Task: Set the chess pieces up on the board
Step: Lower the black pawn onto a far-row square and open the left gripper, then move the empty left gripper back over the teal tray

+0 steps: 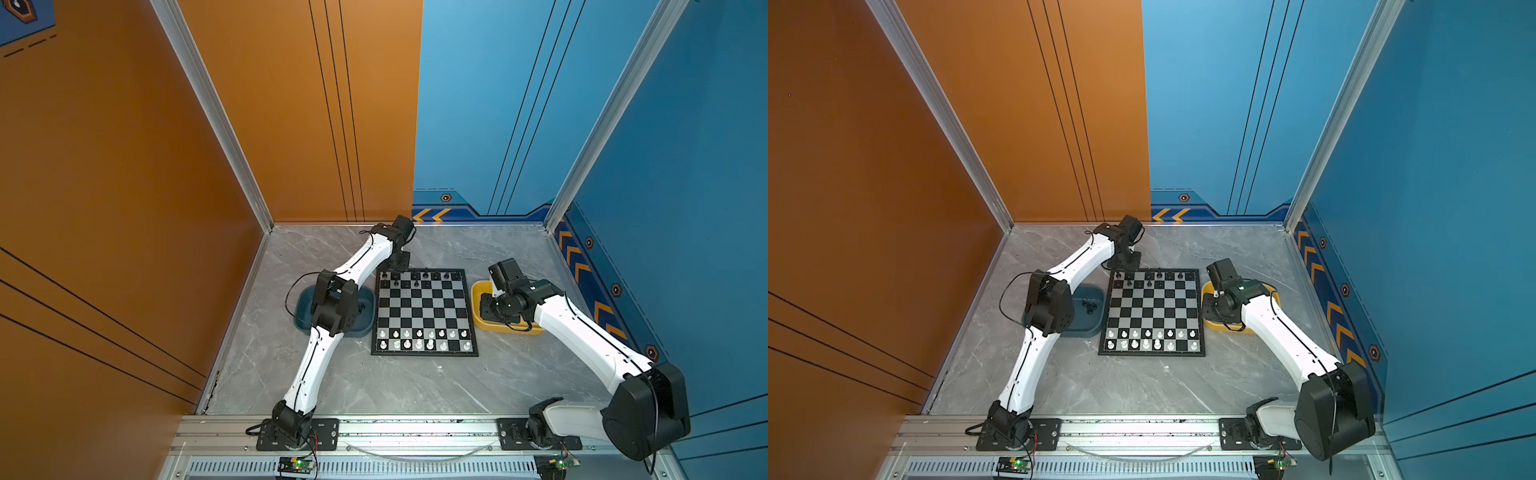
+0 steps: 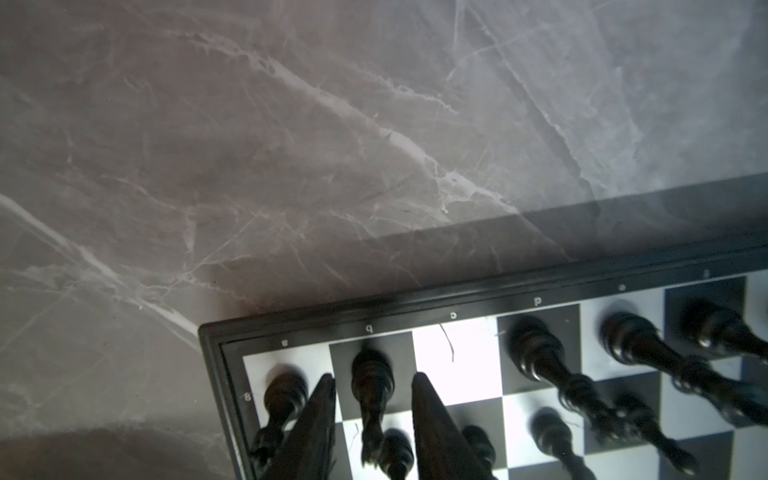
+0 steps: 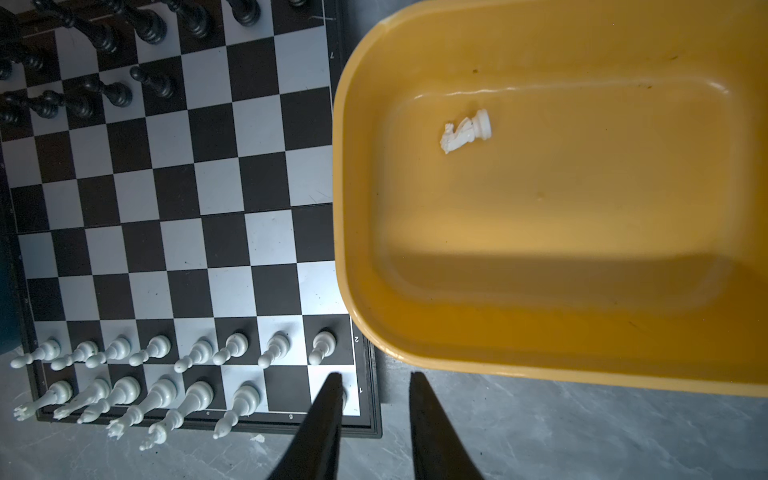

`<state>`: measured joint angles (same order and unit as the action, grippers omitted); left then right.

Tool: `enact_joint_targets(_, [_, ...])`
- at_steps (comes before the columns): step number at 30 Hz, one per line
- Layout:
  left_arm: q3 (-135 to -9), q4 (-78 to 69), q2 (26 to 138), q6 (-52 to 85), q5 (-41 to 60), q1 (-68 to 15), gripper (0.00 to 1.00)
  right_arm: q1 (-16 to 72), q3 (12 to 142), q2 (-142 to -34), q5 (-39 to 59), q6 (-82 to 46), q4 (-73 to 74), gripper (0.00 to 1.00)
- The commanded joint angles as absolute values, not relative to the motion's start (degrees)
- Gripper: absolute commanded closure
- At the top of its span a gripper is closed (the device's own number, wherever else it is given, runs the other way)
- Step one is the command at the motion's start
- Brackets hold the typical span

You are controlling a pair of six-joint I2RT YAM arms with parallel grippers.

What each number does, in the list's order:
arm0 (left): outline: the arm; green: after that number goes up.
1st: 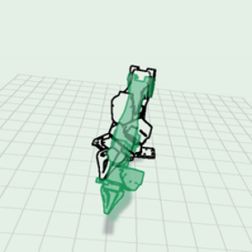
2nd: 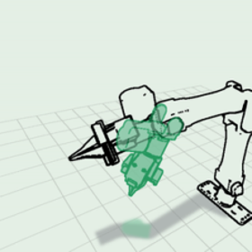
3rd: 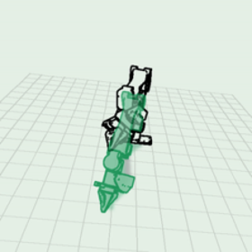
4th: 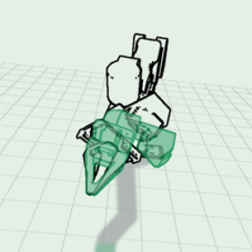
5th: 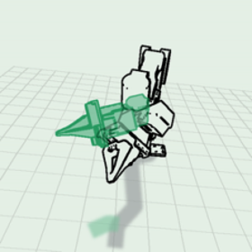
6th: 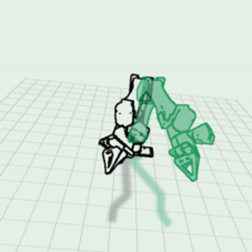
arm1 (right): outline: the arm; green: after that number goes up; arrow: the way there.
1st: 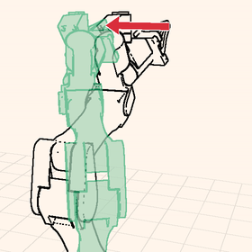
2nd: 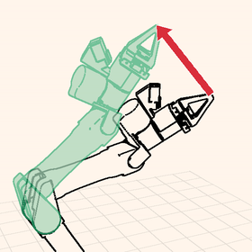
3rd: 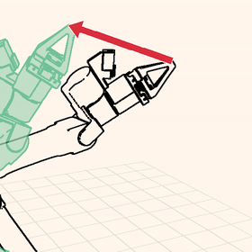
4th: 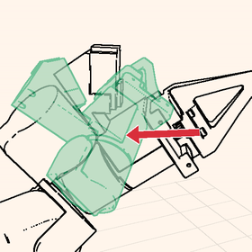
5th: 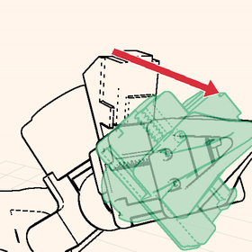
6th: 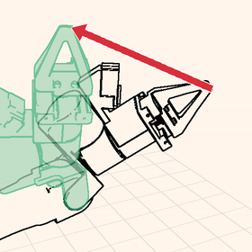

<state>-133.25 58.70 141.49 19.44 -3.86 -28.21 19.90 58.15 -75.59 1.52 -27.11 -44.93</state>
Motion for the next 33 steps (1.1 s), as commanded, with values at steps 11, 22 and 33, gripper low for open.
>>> enact_joint_targets(11, [-136.1,60.1,131.3,17.5,-6.2,-27.8,0.65,19.8,58.5,-75.5,1.2,-28.1,-45.4,0.68])
enact_joint_targets(22, [-121.2,59.5,112.4,16.4,-12.9,-25.1,0.65,19.5,61.3,-75.4,-0.7,-27.5,-46.8,0.66])
enact_joint_targets(33, [-90.7,48.0,92.9,19.7,-10.0,-17.8,0.64,18.2,62.7,-74.3,-1.5,-27.5,-47.5,0.64])
